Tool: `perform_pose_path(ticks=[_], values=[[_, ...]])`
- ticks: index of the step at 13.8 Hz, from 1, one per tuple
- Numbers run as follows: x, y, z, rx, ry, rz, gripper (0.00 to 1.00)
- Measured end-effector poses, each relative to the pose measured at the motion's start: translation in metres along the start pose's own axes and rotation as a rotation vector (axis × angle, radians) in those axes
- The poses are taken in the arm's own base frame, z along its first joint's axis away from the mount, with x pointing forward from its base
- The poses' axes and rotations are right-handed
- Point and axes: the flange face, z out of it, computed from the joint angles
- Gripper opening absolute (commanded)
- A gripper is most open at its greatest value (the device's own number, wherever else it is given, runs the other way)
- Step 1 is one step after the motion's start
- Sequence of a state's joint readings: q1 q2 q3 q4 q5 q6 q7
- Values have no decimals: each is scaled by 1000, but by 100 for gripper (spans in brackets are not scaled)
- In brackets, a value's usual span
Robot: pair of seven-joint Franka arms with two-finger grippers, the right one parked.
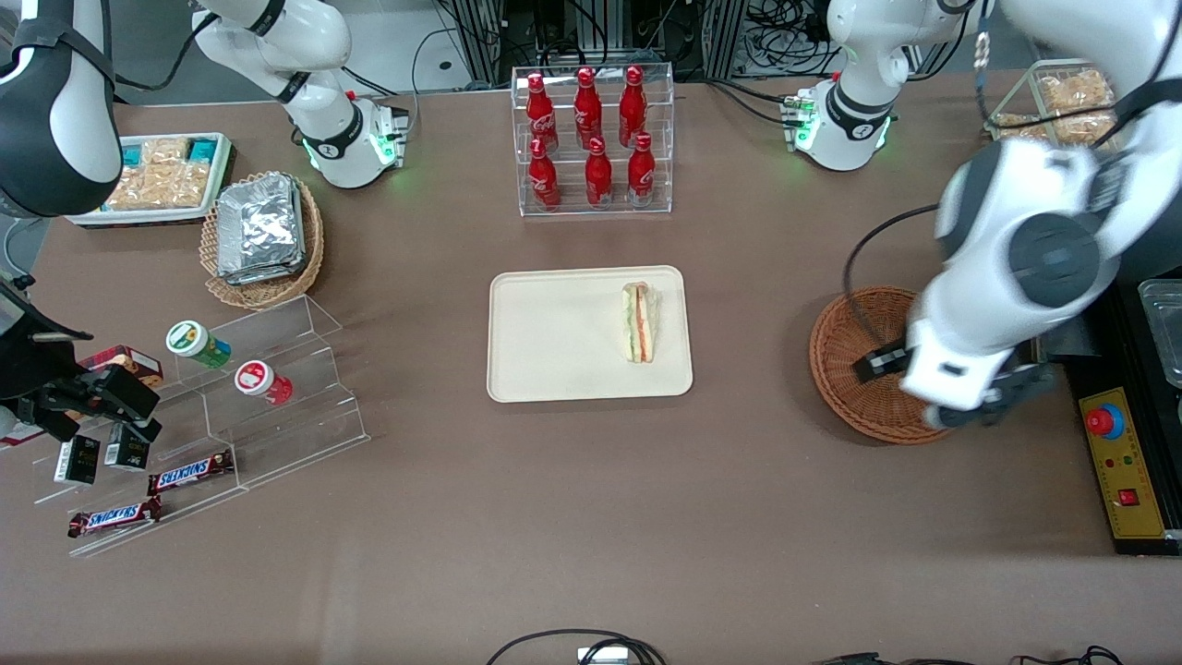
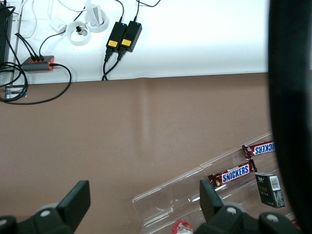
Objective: Place sandwich from basket to tray
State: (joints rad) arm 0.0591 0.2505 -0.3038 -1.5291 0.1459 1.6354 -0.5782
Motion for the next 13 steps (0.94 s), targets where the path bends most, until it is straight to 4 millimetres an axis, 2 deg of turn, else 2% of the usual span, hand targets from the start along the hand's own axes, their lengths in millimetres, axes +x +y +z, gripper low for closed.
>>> perform_pose_path(ticks=[3, 6, 9, 13], values=[[-12, -50, -31, -16, -21, 115, 100], [-24, -77, -57, -26, 2, 305, 100], [-30, -94, -75, -43, 30, 411, 100], [-35, -94, -82, -83, 37, 444, 100]])
